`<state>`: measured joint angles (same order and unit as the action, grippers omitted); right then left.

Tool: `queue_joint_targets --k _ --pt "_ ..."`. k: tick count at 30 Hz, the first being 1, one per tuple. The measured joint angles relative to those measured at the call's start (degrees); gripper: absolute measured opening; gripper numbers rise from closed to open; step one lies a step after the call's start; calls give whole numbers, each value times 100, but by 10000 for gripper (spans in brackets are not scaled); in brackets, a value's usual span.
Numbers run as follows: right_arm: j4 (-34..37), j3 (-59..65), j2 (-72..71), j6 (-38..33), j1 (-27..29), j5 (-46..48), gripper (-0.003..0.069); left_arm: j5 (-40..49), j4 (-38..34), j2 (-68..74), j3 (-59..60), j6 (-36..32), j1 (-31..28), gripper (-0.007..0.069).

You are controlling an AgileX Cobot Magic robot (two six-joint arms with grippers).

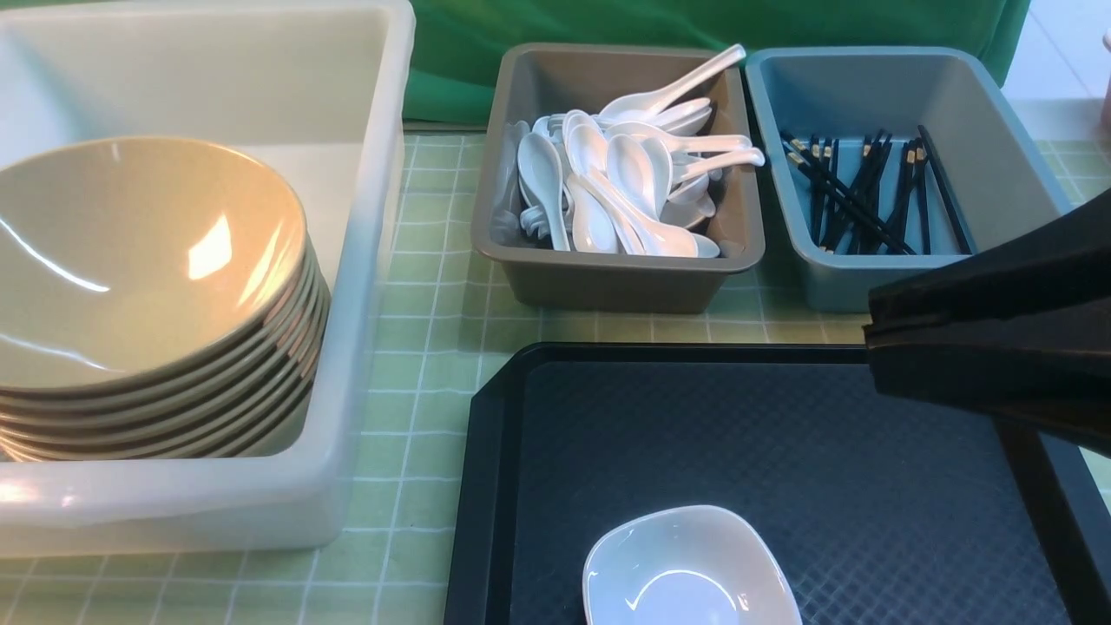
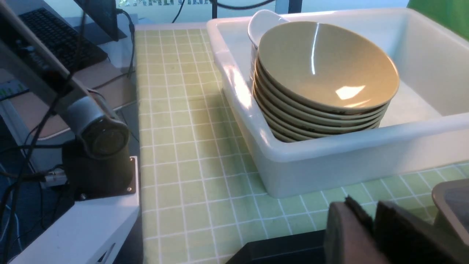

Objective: On green table put chopsticks spoon bowls plates into blue grey white boxes.
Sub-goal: 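Place the white bowl into the white bin with the other dishes with the left gripper, then grasp the small white bowl on the black tray by its rim with the left gripper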

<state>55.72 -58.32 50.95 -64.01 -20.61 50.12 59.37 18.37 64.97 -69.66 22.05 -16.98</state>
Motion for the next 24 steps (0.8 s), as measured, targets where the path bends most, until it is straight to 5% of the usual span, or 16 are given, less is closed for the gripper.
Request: queue_joint_targets --k 1,5,6,11,17,24 --pt "0 0 0 33 0 45 125 62 -515 -332 -13 -582 799 663" --pt "0 0 0 110 0 117 128 91 -1565 -545 12 -1487 1884 660" --pt "0 0 0 110 0 161 130 53 -2287 -537 91 -1986 2526 646" --pt "0 0 0 126 0 432 135 -453 -3888 257 404 -2685 4264 569" --pt "0 0 0 126 0 614 141 -289 -4222 2092 419 -2205 5311 517" --pt "0 0 0 127 0 884 145 -535 -4263 3692 419 -1708 5724 518"
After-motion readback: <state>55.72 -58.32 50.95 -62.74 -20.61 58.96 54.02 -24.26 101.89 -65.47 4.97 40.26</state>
